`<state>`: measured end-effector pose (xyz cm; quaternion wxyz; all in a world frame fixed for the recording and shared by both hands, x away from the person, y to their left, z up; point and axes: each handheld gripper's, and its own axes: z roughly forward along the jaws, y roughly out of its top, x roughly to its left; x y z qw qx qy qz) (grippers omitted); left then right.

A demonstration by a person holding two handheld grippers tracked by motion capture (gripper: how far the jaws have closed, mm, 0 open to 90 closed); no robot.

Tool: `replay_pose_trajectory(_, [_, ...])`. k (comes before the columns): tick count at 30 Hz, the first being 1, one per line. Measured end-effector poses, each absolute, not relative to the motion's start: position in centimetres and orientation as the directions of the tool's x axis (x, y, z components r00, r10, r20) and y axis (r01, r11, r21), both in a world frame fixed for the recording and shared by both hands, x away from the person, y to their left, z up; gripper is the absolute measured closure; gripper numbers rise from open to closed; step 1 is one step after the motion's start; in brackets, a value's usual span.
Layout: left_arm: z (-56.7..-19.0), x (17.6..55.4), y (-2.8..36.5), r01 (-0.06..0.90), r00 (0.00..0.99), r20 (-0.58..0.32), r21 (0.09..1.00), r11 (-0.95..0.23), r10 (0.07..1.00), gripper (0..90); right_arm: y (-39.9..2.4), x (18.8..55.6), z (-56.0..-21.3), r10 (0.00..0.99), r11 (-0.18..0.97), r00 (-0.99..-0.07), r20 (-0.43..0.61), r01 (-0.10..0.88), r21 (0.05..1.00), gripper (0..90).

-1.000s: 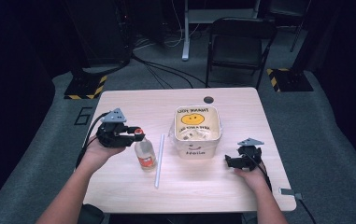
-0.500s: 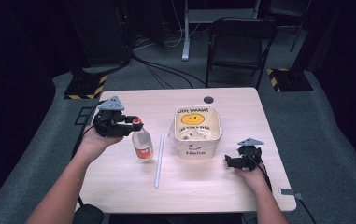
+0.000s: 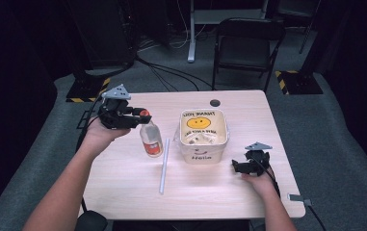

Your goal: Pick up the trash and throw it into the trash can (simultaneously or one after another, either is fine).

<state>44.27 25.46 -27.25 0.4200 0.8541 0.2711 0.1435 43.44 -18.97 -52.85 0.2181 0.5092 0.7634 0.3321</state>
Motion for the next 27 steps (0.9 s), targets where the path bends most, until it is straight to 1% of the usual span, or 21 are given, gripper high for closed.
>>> replay_pose_trajectory(9, [-25.4, 44.9, 24.5, 0.330, 0.809, 0.037, 0.797, -0.506, 0.587, 62.9, -18.9, 43.5, -52.8, 0.924, 0.254, -0.382, 0.010, 0.634, 0.730, 4.9])
replay_pose_trajectory(19, [-23.9, 45.7, 23.8, 0.344, 0.802, 0.005, 0.813, -0.469, 0.597, 62.9, -19.0, 43.5, -52.8, 0.920, 0.262, -0.392, 0.010, 0.633, 0.729, 4.9])
replay_pose_trajectory(27, [-22.6, 46.4, 22.9, 0.330, 0.802, 0.027, 0.813, -0.479, 0.597, 62.9, -19.0, 43.5, -52.8, 0.920, 0.262, -0.392, 0.009, 0.632, 0.729, 4.9])
